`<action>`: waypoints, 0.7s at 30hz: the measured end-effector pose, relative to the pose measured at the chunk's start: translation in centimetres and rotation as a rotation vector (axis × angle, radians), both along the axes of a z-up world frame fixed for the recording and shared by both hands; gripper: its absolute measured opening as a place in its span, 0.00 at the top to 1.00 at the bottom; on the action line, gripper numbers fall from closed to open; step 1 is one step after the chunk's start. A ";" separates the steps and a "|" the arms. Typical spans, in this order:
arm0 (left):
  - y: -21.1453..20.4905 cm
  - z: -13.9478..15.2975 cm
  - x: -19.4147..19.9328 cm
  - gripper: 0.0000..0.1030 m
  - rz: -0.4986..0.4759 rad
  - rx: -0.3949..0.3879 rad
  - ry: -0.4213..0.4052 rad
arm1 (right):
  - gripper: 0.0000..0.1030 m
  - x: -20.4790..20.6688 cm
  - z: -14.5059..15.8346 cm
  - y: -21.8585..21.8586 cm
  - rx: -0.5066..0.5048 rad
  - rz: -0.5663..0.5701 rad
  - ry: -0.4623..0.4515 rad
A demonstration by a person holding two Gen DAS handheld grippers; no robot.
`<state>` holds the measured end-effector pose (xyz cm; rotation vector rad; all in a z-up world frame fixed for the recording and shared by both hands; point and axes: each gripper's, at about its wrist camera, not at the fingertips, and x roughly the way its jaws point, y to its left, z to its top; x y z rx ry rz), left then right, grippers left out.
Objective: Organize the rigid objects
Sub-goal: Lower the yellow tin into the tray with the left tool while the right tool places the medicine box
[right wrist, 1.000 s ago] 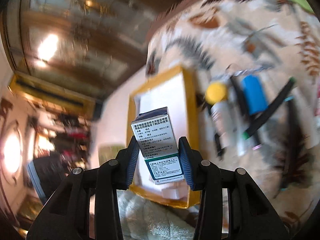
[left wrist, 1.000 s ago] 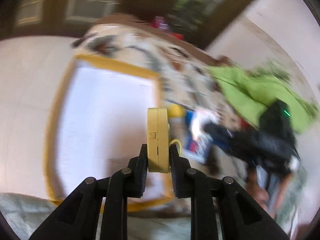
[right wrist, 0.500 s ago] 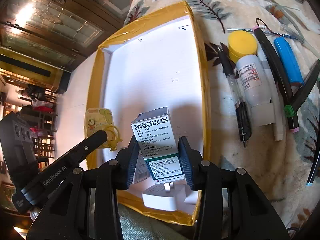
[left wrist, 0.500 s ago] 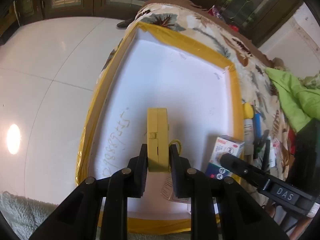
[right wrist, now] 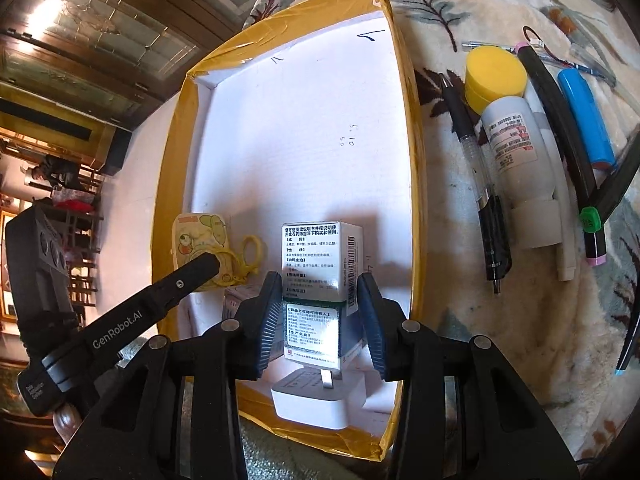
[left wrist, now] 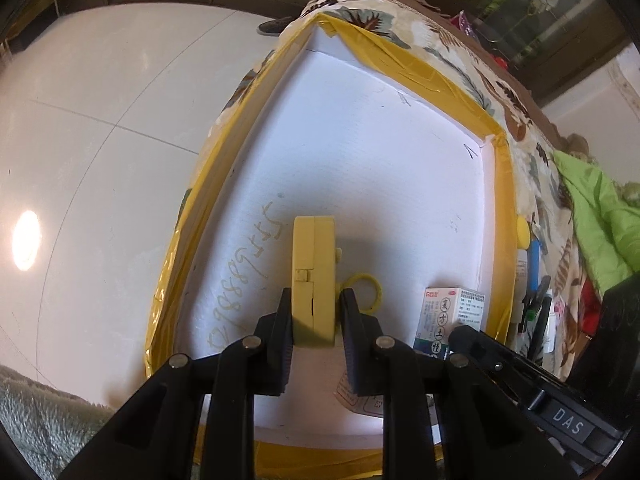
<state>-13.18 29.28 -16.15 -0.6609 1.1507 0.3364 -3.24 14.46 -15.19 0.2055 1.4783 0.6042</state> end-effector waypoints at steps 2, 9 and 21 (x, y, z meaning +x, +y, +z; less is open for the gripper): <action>0.3 -0.2 -0.2 0.71 0.019 0.001 0.016 | 0.61 0.0 0.4 -0.1 0.008 -0.004 -0.013; 1.8 -0.3 -1.1 0.50 0.097 -0.032 0.024 | 0.61 -0.1 2.3 -0.8 0.022 -0.019 -0.068; 1.4 2.0 -2.1 0.48 0.098 0.028 -0.023 | 0.61 0.5 8.0 -6.5 0.096 -0.103 -0.159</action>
